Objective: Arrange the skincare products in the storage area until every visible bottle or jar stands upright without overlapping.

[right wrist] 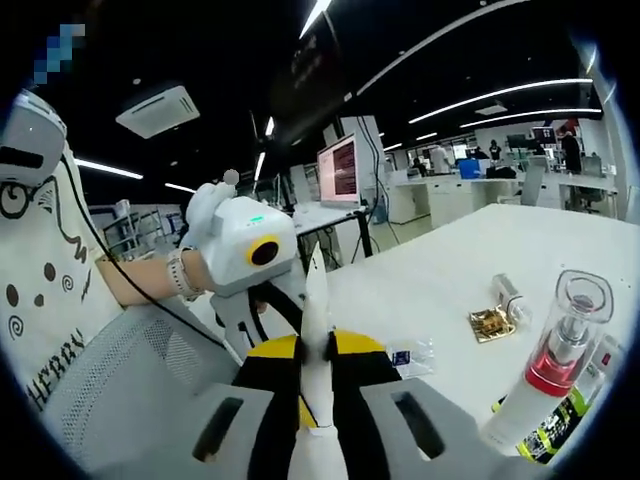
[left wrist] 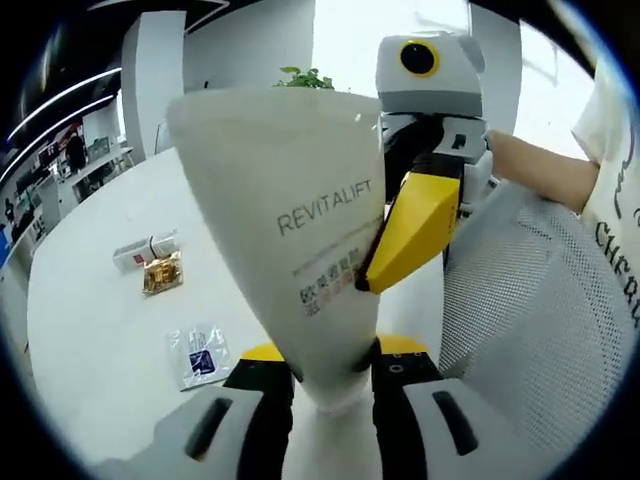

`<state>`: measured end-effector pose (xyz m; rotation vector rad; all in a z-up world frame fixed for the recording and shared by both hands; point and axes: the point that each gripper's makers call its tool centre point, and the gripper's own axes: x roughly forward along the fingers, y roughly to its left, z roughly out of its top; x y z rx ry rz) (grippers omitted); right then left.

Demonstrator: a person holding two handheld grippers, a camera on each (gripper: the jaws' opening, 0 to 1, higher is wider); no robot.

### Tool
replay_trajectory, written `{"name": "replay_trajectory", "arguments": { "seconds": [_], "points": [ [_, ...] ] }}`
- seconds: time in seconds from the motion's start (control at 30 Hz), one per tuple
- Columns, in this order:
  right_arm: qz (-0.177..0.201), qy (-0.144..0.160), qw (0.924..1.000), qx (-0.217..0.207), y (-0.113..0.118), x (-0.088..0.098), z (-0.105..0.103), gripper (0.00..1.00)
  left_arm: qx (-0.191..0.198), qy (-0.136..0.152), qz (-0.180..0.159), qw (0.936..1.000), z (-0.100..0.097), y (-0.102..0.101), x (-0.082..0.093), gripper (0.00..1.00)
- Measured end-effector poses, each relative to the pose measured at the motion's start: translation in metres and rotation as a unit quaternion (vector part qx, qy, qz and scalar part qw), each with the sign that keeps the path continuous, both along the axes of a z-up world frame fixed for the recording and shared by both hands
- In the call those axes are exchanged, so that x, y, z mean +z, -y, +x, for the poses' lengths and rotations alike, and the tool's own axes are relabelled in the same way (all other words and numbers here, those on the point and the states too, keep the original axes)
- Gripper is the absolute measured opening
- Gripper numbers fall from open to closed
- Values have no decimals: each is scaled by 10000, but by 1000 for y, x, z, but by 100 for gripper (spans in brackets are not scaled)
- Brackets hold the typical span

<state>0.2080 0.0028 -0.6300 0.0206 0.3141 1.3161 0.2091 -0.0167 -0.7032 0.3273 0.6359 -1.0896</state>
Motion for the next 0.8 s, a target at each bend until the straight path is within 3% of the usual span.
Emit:
{"name": "replay_trajectory", "arguments": {
  "seconds": [0.43,0.8],
  "points": [
    [-20,106,9994,-331,3,5,13,17,356,120,-44,9993,15,3,1,28],
    [-819,276,9961,-173,9,1,20,18,444,264,-103,9986,22,14,1,28]
  ]
}}
